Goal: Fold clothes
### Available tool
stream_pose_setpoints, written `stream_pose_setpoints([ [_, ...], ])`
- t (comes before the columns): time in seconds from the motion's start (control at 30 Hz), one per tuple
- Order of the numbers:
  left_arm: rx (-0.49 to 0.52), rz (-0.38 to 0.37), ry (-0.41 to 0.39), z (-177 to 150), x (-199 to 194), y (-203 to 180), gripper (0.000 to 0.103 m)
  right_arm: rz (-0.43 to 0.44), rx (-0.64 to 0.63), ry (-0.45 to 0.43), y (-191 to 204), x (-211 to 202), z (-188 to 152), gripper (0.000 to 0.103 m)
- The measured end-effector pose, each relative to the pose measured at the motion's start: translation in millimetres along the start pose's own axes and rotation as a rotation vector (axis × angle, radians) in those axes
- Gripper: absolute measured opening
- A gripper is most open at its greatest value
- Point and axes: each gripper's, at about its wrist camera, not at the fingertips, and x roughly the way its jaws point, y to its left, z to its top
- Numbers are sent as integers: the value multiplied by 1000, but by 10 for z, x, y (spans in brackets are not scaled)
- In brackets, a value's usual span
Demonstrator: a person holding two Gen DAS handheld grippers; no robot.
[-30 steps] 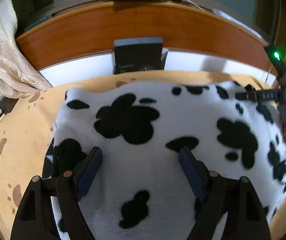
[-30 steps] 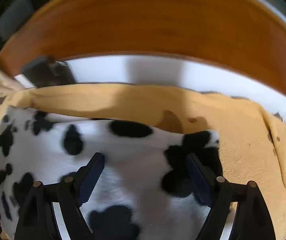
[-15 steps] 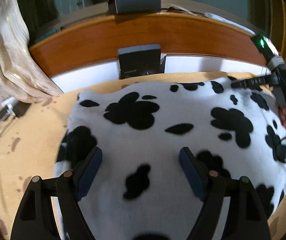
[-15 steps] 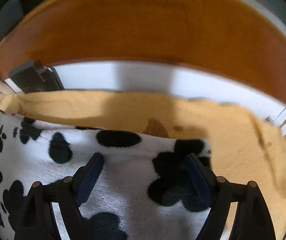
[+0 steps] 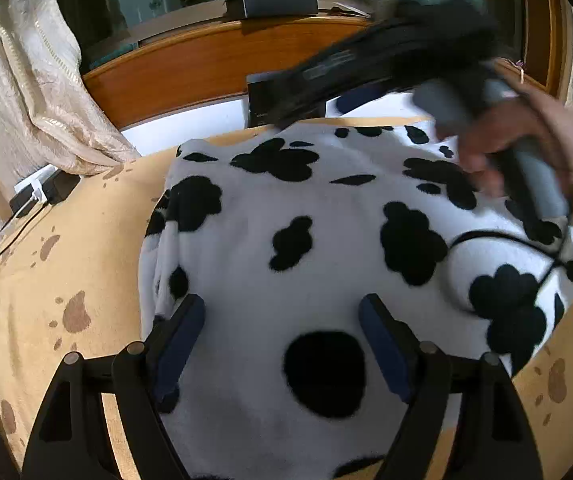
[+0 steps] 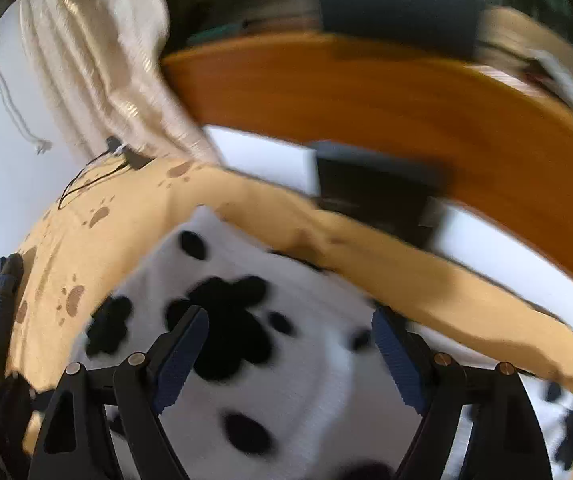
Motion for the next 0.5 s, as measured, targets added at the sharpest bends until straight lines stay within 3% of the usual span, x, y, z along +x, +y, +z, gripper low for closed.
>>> stream_pose_setpoints([
  [0.13, -4, -10, 4, -28, 46, 4, 84, 3, -45, 61, 287, 430, 77, 86],
  [0.23, -15, -20, 8, -26, 61, 17, 84, -89, -87, 85, 431, 644, 155, 86],
  [0.33, -21, -27, 10, -24, 72, 19, 84, -189, -75, 96, 385, 835, 297, 86],
  [0.5, -21, -32, 5, -37, 76, 11, 85, -196, -15, 76, 210, 913, 348, 91],
])
